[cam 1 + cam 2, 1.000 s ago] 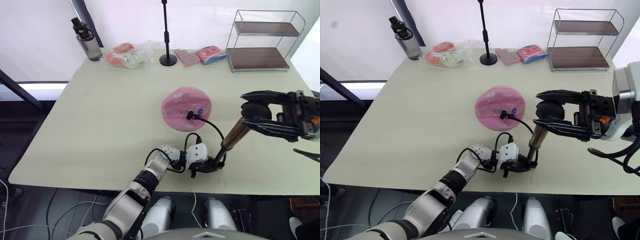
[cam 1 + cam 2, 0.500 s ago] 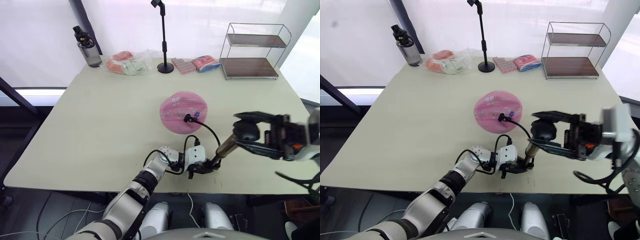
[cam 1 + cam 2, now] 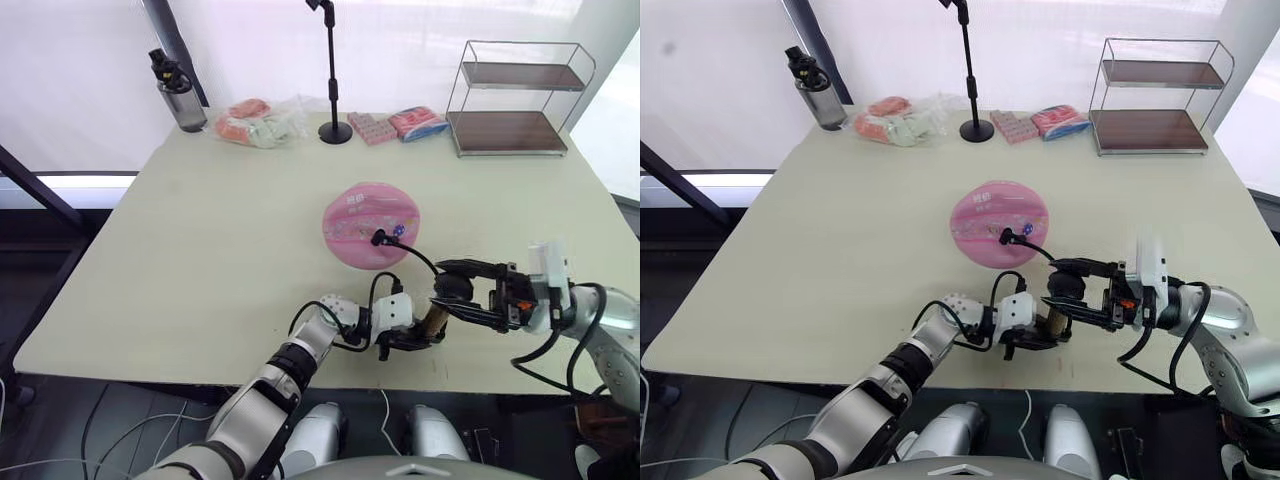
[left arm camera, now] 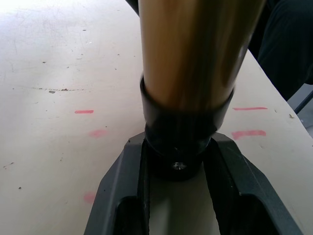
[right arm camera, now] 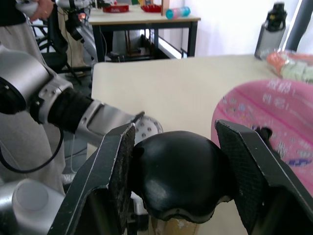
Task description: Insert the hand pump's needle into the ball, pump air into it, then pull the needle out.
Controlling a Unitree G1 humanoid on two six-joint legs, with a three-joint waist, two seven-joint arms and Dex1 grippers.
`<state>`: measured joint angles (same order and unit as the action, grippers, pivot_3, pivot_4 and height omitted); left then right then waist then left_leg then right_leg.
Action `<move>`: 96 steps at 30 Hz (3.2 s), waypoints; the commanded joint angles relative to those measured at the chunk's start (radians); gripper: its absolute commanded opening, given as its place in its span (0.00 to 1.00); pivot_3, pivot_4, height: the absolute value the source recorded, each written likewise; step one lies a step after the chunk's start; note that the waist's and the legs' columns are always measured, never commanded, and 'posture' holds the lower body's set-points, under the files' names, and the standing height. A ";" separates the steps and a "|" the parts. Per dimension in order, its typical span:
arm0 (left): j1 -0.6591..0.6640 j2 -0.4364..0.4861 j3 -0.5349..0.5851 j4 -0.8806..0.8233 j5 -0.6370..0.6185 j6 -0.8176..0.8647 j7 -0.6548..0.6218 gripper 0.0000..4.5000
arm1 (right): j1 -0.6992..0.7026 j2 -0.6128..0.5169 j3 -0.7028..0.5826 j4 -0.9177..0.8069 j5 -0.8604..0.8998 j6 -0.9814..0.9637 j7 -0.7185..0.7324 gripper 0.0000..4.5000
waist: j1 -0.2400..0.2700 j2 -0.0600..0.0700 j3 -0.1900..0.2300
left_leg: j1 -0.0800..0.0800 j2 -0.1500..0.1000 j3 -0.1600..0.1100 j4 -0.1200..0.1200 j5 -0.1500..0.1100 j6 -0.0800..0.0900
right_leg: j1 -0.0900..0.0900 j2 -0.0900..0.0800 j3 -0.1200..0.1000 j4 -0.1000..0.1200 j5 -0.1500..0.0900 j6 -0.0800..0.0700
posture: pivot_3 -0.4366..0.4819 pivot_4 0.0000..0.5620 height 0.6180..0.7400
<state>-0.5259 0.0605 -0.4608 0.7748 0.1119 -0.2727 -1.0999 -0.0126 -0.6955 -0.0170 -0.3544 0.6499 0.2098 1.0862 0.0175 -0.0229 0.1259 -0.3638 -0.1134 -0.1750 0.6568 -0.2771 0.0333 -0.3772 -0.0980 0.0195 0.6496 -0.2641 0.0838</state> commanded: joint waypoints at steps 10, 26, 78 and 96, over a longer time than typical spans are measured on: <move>0.021 -0.006 -0.015 0.044 0.005 0.016 -0.022 0.24 | 0.003 -0.009 -0.115 -0.042 0.126 0.052 0.041 0.47 | 0.001 0.006 0.003 | -0.001 -0.001 0.000 -0.004 0.000 0.000 | 0.000 -0.001 0.000 -0.005 0.000 0.000 | 0.48 0.27 0.96; 0.008 -0.009 -0.021 0.068 0.008 -0.001 -0.020 0.24 | -0.290 -0.251 -0.432 -0.043 0.537 0.364 0.018 0.47 | 0.003 0.013 0.012 | -0.015 -0.003 -0.001 -0.002 0.001 -0.001 | -0.010 -0.005 -0.004 -0.007 0.000 0.001 | 0.48 0.27 0.96; 0.009 -0.012 -0.022 0.090 0.015 -0.004 0.000 0.24 | -0.009 0.000 -0.136 0.016 0.096 -0.008 0.116 0.47 | -0.003 0.009 0.010 | -0.016 -0.004 0.001 0.012 0.000 0.001 | -0.015 -0.004 0.000 0.011 0.001 0.002 | 0.48 0.27 0.96; 0.014 -0.008 -0.024 0.087 0.015 -0.005 -0.008 0.24 | -0.312 -0.282 -0.470 -0.003 0.599 0.395 0.054 0.47 | -0.001 0.011 0.013 | -0.020 -0.005 0.001 0.012 0.000 0.002 | -0.017 -0.006 -0.001 0.009 0.001 0.001 | 0.48 0.27 0.96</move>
<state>-0.5442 0.0331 -0.4609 0.8138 0.0903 -0.3044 -1.0962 -0.2730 -0.9650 -0.4088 -0.3587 1.1755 0.5960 1.1569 0.0162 -0.0114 0.1394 -0.3843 -0.1183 -0.1742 0.6685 -0.2775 0.0352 -0.3942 -0.1043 0.0186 0.6583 -0.2633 0.0853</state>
